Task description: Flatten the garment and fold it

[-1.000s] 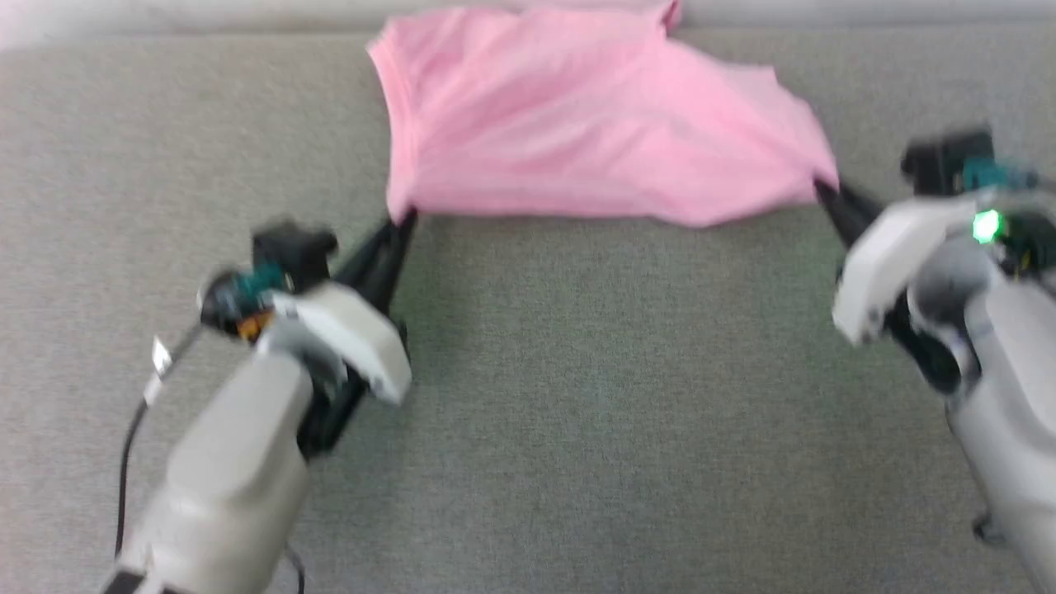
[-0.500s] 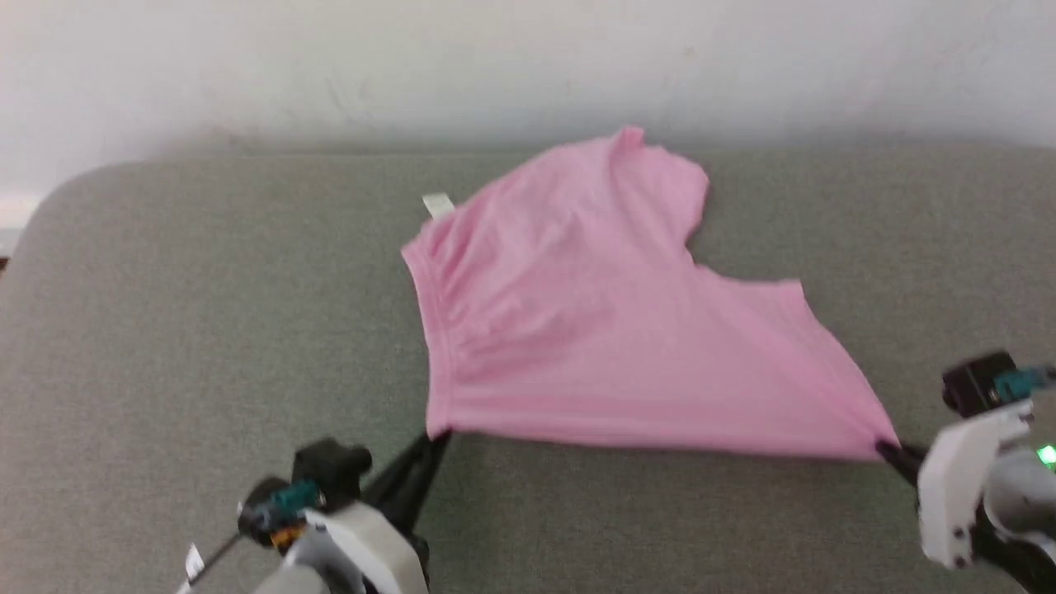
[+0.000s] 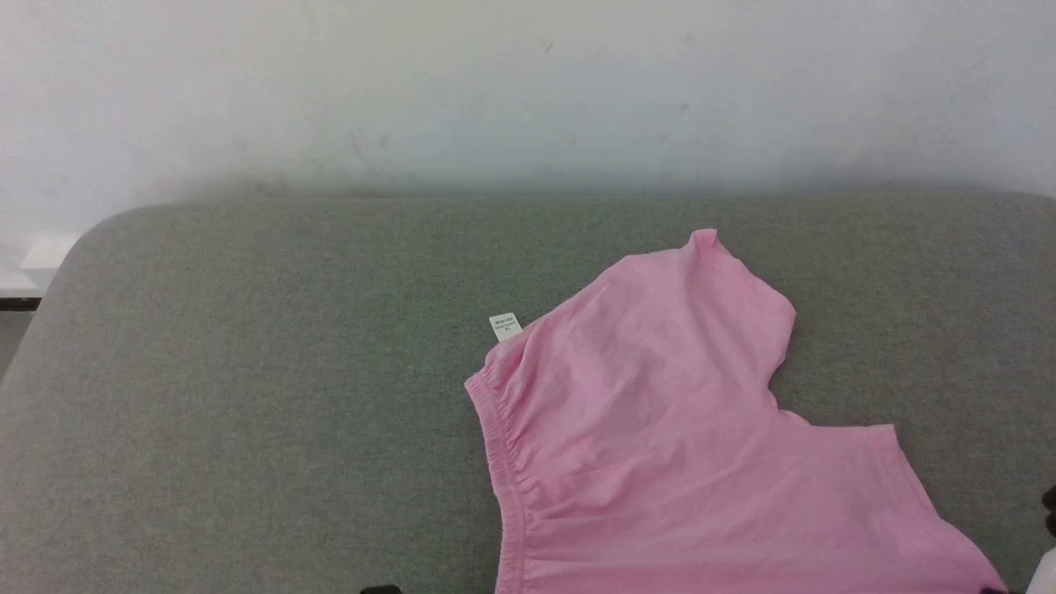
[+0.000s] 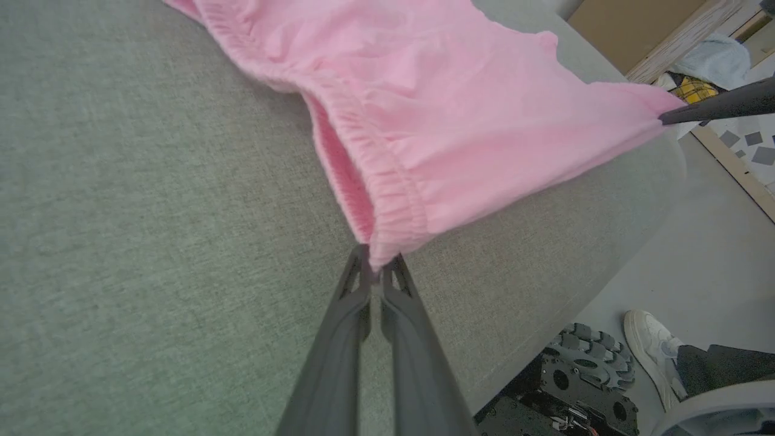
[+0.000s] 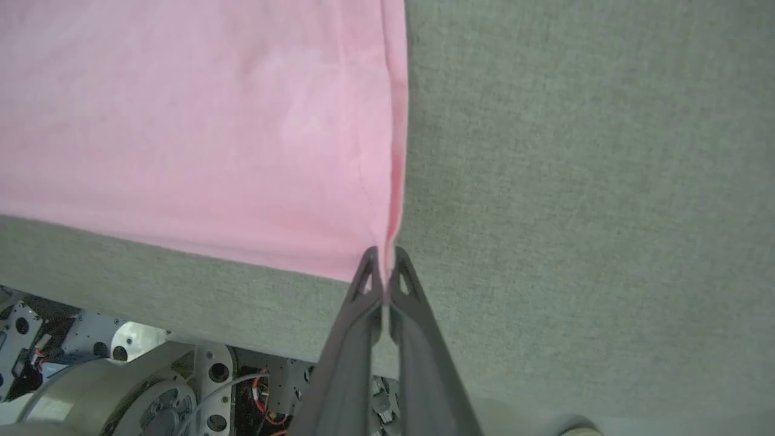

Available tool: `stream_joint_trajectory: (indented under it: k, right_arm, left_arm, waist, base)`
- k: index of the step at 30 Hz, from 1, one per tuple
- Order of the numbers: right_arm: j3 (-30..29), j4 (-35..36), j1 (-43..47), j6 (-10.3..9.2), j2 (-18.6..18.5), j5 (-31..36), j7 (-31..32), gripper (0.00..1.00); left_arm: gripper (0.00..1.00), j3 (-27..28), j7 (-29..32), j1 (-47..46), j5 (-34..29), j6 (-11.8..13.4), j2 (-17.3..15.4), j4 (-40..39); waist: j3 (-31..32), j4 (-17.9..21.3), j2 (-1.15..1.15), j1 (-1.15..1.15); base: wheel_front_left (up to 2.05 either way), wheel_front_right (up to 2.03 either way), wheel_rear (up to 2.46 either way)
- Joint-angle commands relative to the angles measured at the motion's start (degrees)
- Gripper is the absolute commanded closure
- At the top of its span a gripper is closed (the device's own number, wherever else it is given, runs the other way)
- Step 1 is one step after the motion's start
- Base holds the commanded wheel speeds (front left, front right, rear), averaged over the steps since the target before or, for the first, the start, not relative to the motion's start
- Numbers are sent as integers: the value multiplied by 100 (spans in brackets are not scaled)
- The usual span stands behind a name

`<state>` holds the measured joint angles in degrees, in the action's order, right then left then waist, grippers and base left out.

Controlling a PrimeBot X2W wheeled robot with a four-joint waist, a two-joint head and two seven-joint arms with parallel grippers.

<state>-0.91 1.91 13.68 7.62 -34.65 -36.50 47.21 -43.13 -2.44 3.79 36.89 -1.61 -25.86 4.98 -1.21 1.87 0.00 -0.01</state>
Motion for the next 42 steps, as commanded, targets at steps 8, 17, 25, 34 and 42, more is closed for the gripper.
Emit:
stream_joint_trajectory:
  k: [8,17,25,34,42]
  right_arm:
    - [-453,910,-592,-13,159,24,-139,100]
    - [-231,780,-2276,-13,41,69,-249,100]
    - [591,-327,-4150,-13,129,386,-281,100]
    - [1392,-1989,-5827,-13,136,936,-743,100]
    - [1824,-3208,-6543,-13,142,1187,-1377,100]
  left_arm:
    - [100,183,-173,-575,-191,82,8,-305]
    - [100,369,-153,-1452,-352,27,82,-567]
    - [100,472,-127,-2221,-392,-84,271,-396]
    - [100,467,-181,-3002,-440,-182,639,170]
    - [100,354,-302,-3372,-464,-286,889,618]
  waist:
    - [-401,-265,0,1]
    - [-1093,-595,0,1]
    - [-1732,-865,0,1]
    - [-2308,-1246,0,1]
    - [-2539,-1493,0,1]
  base:
    - [0,0,0]
    - [0,0,0]
    - [0,0,0]
    - [0,0,0]
    - [0,0,0]
